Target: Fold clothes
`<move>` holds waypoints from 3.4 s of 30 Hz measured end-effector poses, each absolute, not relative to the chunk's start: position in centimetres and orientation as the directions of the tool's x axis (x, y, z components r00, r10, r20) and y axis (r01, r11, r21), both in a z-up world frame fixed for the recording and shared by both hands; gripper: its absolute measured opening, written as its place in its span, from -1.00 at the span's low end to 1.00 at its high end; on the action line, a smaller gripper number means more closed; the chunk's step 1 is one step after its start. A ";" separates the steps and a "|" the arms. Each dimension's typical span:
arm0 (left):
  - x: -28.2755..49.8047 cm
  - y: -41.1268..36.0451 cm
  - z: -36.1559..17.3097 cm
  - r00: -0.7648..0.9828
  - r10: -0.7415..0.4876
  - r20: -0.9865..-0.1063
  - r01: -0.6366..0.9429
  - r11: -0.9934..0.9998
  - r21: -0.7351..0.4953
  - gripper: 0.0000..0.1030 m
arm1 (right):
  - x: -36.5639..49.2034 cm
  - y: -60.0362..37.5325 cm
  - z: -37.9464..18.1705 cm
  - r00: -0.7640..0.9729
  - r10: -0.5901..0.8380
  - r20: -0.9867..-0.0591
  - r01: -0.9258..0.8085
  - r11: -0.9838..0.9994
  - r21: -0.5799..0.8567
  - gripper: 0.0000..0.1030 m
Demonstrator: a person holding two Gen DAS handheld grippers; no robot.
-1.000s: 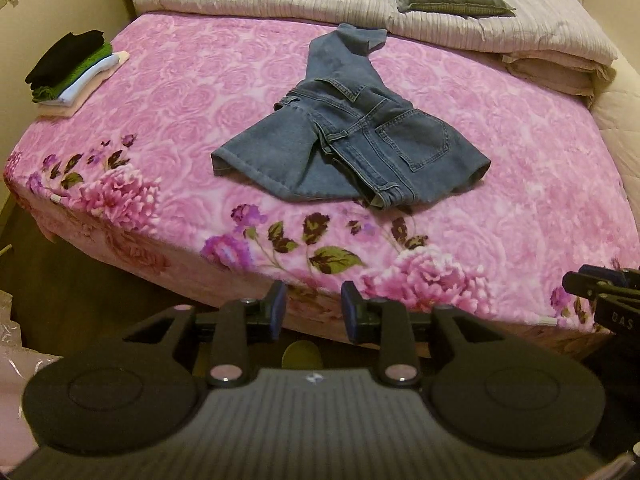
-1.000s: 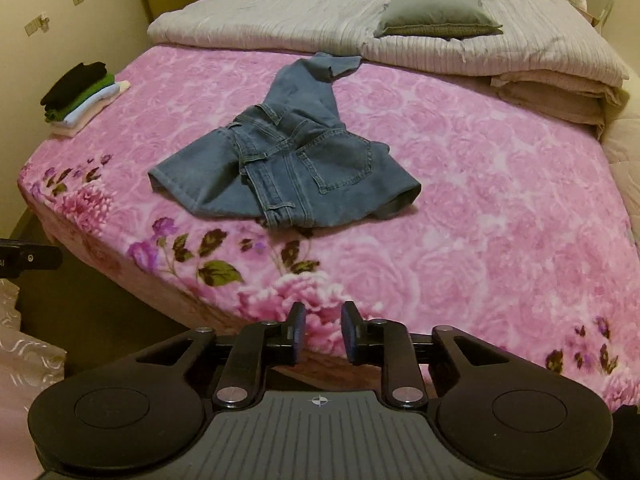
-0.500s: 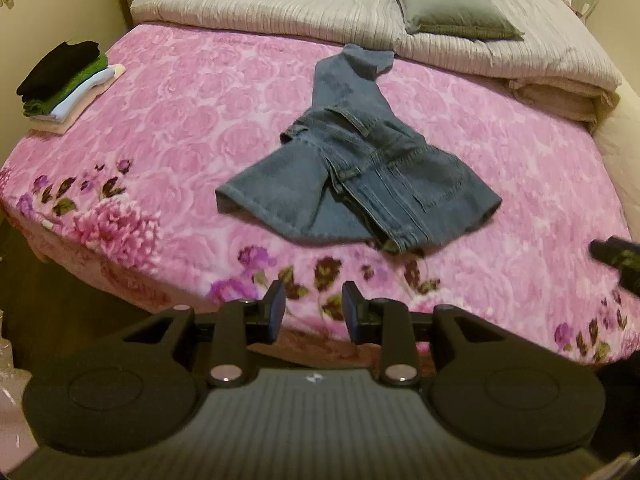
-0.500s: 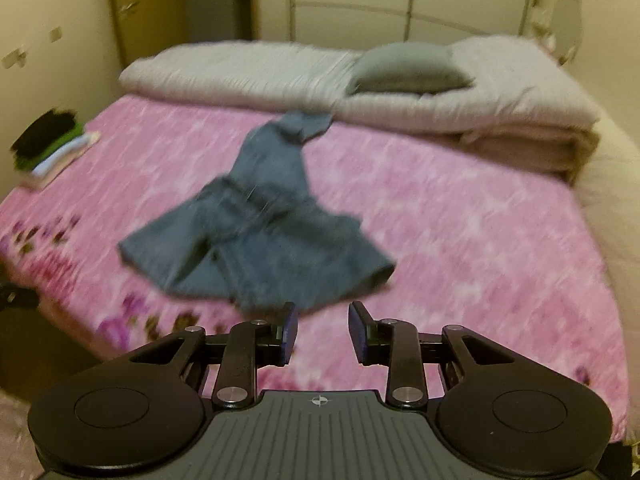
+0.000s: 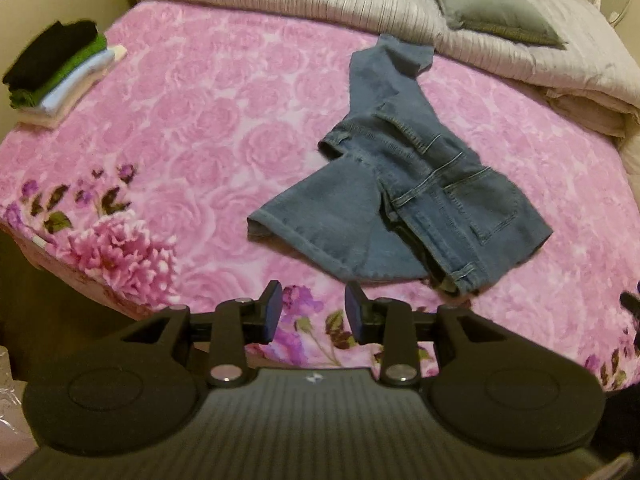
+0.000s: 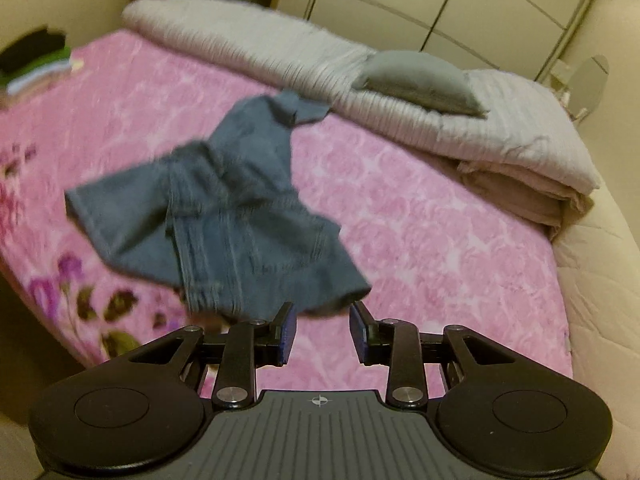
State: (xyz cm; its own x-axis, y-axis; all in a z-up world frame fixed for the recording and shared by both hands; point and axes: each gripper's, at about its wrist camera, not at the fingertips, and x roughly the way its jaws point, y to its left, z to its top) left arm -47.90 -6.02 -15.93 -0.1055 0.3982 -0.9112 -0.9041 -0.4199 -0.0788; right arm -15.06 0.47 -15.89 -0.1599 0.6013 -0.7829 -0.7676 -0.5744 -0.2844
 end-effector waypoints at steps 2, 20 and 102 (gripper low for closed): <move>-48.9 -5.7 -17.7 -0.085 0.376 -0.923 -0.890 -0.445 -0.099 -0.42 | -15.5 0.2 -18.1 -0.141 0.575 -0.806 -0.744 -0.598 -0.297 -0.35; -51.6 -3.1 -30.9 0.003 0.321 -0.947 -0.653 -0.717 -0.244 -0.36 | -18.6 3.2 -36.2 -0.141 0.593 -0.793 -0.269 -0.794 -0.546 -0.13; -72.2 0.5 -28.0 -0.230 0.305 -0.924 -0.723 -0.689 -0.047 -0.82 | -2.6 12.2 -25.5 0.139 0.214 -0.967 -0.957 0.280 -0.076 -0.45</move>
